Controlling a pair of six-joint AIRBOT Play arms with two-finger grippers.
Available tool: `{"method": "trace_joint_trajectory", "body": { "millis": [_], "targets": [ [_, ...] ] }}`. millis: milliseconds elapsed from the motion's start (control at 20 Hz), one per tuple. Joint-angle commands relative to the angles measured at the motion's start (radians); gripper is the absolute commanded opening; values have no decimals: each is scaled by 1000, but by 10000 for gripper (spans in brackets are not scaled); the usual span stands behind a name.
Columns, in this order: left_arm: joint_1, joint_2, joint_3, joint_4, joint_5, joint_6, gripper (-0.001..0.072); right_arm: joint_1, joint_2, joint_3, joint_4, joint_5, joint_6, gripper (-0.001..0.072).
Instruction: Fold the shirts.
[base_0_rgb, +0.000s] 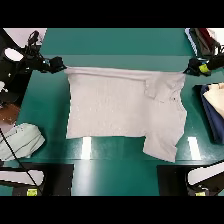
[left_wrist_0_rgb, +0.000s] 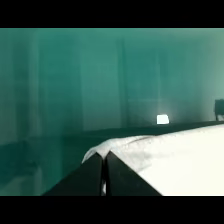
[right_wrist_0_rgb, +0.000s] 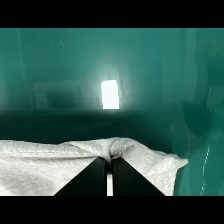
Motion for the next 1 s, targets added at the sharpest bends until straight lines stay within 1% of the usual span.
{"method": "trace_joint_trajectory", "body": {
  "millis": [0, 100, 200, 250, 350, 400, 550, 700, 750, 800, 850, 950],
  "targets": [
    [0, -14, 10, -9, 13, 45, 23, 2, -23, 52, -16, -24, -20, 9],
    [1, -29, 10, -8, -72, 45, 23, 10, -10, 21, -74, 37, -32, 9],
    [-2, -48, 9, 11, -160, 45, 23, 27, 29, -72, -167, 64, -33, 9],
    [-2, -59, 8, 18, -196, 44, 23, 34, 57, -136, -194, 56, -33, 9],
    [-2, -84, -13, 19, -243, 43, 23, 36, 105, -254, -198, 16, -33, 9],
    [-2, -95, -27, 20, -256, 43, 23, 36, 126, -308, -196, -10, -32, 10],
    [-2, -121, -53, 32, -240, 44, 23, 36, 164, -414, -180, -66, -32, 11],
    [-2, -122, -55, 28, -240, 33, 25, 33, 167, -457, -125, -68, -28, 17],
    [-2, -122, -55, 29, -259, 27, 57, 27, 166, -459, -101, -63, -28, 77],
    [-2, -122, -55, 29, -278, 25, 289, 25, 167, -458, -80, -63, -28, 204],
    [-1, -122, -55, 29, -294, 25, 500, 23, 167, -449, -51, -51, -28, 259],
    [6, -122, -47, 45, -344, 0, 495, 18, 167, -417, -34, 8, -28, 260]
  ]
}}
